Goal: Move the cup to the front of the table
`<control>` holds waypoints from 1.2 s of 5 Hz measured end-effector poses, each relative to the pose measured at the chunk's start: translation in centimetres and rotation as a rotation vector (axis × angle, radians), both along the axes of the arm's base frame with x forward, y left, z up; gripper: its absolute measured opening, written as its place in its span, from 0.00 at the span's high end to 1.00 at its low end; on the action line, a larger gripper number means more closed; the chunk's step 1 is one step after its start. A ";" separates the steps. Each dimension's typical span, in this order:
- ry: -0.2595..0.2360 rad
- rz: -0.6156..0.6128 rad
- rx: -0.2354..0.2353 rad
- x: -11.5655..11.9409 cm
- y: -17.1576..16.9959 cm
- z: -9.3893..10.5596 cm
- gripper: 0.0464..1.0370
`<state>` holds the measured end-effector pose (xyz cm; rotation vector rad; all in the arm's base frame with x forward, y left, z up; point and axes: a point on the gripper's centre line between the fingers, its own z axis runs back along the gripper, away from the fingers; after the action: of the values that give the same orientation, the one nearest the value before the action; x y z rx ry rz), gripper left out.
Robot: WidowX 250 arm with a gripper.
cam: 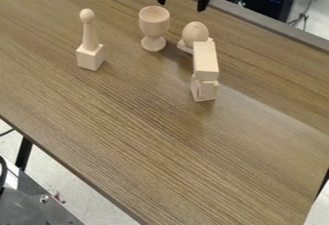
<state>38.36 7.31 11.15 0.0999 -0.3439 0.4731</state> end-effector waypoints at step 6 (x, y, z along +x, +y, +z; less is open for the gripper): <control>0.074 -0.009 -0.078 0.3 1.4 -4.0 0.93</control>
<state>38.64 8.70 7.12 0.0397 -0.2531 0.4724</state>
